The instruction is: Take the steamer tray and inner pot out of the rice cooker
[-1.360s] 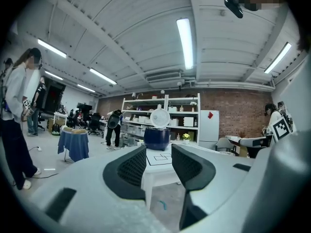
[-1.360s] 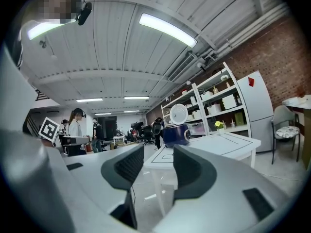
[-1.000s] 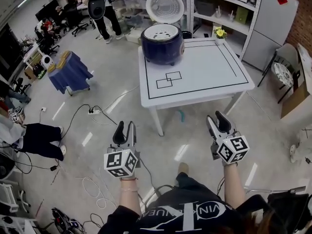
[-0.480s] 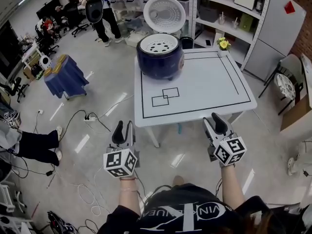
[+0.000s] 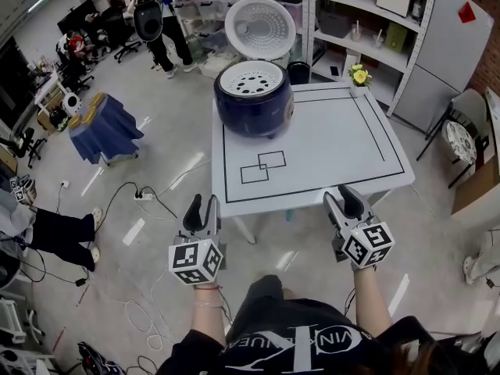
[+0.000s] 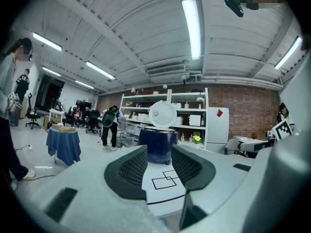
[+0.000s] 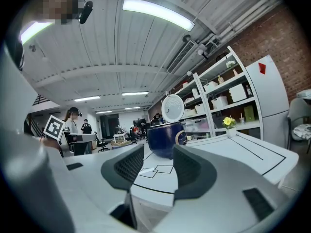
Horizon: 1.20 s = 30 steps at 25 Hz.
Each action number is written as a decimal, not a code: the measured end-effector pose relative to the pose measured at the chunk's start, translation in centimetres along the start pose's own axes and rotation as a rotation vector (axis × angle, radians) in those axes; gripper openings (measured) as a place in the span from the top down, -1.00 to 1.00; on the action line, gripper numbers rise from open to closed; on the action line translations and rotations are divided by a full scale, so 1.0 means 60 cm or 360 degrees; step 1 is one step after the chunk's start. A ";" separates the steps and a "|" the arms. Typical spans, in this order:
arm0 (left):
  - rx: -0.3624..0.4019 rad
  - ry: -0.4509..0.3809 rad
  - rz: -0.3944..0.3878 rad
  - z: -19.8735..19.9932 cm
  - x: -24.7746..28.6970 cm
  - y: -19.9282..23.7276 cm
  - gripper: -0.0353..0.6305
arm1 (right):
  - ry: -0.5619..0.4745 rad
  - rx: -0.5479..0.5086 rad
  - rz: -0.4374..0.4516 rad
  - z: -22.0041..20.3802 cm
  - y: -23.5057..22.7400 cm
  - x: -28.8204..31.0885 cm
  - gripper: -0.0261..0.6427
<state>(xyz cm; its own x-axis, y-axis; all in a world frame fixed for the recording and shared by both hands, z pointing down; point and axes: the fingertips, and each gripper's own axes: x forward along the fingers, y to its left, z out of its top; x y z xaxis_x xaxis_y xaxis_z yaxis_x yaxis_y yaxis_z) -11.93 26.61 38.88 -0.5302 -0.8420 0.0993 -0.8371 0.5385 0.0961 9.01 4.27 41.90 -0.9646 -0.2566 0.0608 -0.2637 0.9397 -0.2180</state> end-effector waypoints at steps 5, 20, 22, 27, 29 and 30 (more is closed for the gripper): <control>0.0015 0.0007 0.0013 0.004 0.043 0.019 0.49 | 0.0000 0.0018 0.0017 0.001 -0.014 0.043 0.41; -0.0013 0.0028 -0.0059 0.032 0.277 0.075 0.49 | 0.0056 0.0015 0.0053 0.031 -0.079 0.264 0.41; -0.0009 0.0028 -0.0067 0.040 0.307 0.086 0.49 | 0.0055 0.0022 0.0053 0.037 -0.085 0.292 0.41; -0.0014 0.0015 -0.0096 0.065 0.377 0.107 0.49 | 0.0025 0.0029 0.0050 0.065 -0.098 0.360 0.41; -0.0018 0.0015 -0.0118 0.074 0.405 0.110 0.49 | 0.0013 0.0026 0.0046 0.079 -0.105 0.387 0.41; -0.0021 0.0016 -0.0131 0.077 0.418 0.111 0.49 | 0.0008 0.0025 0.0046 0.086 -0.108 0.400 0.41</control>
<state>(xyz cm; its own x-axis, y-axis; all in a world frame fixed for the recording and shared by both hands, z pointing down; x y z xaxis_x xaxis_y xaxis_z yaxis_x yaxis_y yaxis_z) -31.43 8.94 37.41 -0.4581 -0.8832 0.1003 -0.8760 0.4677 0.1174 -12.43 -9.16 39.77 -0.9717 -0.2285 0.0594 -0.2360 0.9429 -0.2350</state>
